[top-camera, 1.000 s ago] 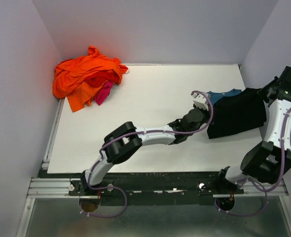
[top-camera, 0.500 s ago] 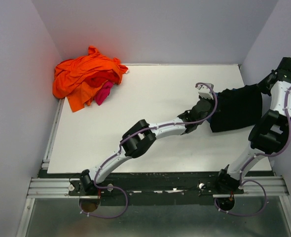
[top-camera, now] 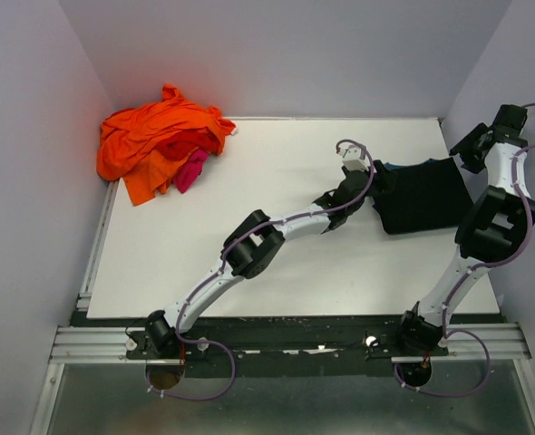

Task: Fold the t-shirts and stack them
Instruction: Put the neatly folded tshirt into the corner of the board with both arms

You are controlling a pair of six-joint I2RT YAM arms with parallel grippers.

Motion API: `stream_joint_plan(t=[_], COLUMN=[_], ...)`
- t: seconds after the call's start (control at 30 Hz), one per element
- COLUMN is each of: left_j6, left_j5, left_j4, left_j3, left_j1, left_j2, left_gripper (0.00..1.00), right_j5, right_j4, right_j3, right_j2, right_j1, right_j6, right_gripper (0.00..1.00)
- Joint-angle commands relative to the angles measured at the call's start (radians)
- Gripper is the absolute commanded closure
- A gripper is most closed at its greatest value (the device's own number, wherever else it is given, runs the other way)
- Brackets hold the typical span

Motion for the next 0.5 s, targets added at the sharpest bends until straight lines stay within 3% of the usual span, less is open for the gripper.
stream_joint_plan(t=[0.0,0.07,0.17,0.3,0.4,0.43,0.47], left_j6=[-0.026,-0.033,-0.052,-0.024,-0.015,-0.013,-0.009], left_j5=[0.067,0.106,0.143,0.140,0.139,0.143,0.143], left_j4=[0.013,-0.009,-0.004,-0.001,-0.072,-0.084,-0.092], left_j3=[-0.086,-0.083,-0.156,-0.316,-0.426,-0.475,-0.523], left_j1=[-0.009,-0.009,-0.006,0.003,0.023,0.031,0.038], left_j2=[-0.115,-0.124,-0.173,-0.314,-0.428,-0.472,-0.518], left_gripper=[0.23,0.31,0.34,0.32,0.26,0.23,0.20], right_j5=[0.077,0.088,0.079,0.018,0.016,0.019,0.016], right_j4=[0.039,0.045,0.063,0.136,0.172,0.175,0.177], right_j3=[-0.083,-0.155,-0.267,-0.458,-0.555,-0.571,-0.580], right_j2=[-0.149,-0.207,-0.294,-0.449,-0.554,-0.586,-0.609], right_j1=[0.014,0.020,0.020,0.035,0.110,0.151,0.205], right_j6=[-0.008,0.002,0.013,0.027,0.016,0.012,0.012], right_gripper=[0.43,0.49,0.58,0.56,0.37,0.24,0.01])
